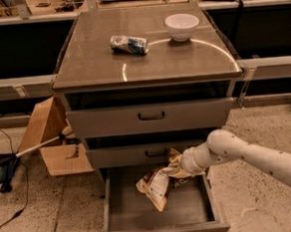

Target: Pick brown chip bag from bottom drawer and place on counter

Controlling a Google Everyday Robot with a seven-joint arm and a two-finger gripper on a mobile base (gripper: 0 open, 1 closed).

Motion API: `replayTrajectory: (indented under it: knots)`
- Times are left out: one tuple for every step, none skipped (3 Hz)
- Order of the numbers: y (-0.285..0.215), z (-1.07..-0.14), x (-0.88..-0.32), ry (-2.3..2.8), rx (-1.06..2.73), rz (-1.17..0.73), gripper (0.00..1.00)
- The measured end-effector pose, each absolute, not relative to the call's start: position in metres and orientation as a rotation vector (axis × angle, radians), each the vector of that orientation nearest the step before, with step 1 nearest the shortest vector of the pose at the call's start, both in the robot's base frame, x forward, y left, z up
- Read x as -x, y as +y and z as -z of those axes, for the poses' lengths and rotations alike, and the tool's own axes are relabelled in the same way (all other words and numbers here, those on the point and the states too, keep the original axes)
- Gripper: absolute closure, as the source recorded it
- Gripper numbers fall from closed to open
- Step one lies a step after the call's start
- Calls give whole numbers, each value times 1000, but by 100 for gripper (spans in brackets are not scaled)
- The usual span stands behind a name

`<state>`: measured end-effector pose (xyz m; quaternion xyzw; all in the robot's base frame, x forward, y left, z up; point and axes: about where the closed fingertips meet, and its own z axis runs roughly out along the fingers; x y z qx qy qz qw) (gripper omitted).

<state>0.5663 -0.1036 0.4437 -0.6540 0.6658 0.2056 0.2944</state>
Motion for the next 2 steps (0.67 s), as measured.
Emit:
replayTrajectory:
  knots:
    - [-96,-497,-553,1691,1748,-553,100]
    - [-91,-561,-536,1589,1769,-556,100]
